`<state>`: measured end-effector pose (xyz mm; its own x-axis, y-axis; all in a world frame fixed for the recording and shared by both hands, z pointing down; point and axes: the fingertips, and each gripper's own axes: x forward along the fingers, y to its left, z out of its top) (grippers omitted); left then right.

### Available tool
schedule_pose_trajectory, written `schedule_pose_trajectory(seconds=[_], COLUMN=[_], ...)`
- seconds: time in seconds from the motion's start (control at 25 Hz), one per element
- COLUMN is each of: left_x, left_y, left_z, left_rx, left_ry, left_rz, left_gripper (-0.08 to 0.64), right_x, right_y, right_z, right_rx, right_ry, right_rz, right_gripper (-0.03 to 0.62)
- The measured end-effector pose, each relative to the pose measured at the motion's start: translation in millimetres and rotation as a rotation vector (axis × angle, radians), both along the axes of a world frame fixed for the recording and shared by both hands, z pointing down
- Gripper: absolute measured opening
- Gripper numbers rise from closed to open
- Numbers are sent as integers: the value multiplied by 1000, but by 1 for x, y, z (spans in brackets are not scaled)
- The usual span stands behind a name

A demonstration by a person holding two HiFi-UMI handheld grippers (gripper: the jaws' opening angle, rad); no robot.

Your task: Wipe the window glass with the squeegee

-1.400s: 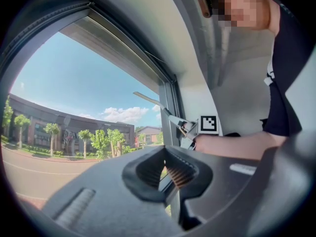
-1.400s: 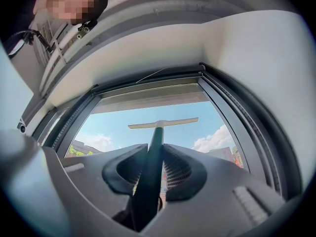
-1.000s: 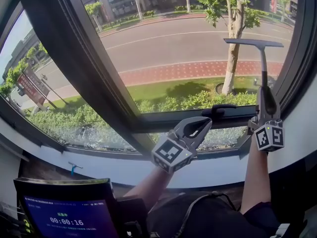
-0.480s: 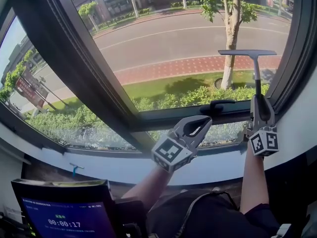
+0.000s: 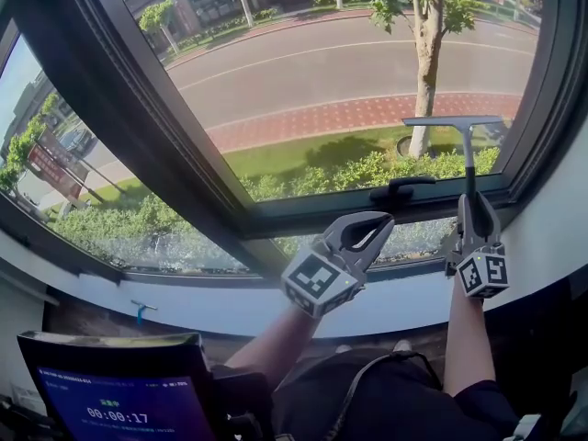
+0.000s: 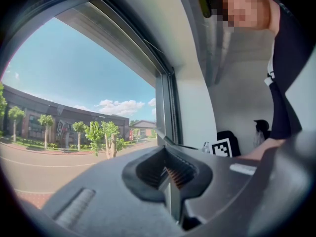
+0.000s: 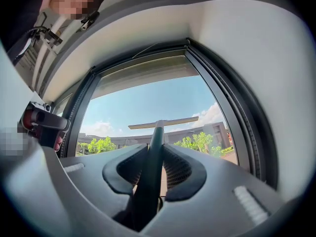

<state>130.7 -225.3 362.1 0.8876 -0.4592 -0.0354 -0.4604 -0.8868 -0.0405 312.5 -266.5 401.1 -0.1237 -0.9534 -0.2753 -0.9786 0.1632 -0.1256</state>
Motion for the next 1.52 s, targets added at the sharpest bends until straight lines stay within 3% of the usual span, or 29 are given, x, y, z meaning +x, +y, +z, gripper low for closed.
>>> schedule_pose_trajectory(seconds=[1.52], left_x=[-11], left_y=[16], left_z=[17], left_rx=[-76], left_ry=[-52], left_rz=[0], left_gripper=[3], right_x=[-11], right_y=[14], right_z=[102], right_rx=[-211], right_ry=[-29], right_rz=[-8], right_gripper=[98])
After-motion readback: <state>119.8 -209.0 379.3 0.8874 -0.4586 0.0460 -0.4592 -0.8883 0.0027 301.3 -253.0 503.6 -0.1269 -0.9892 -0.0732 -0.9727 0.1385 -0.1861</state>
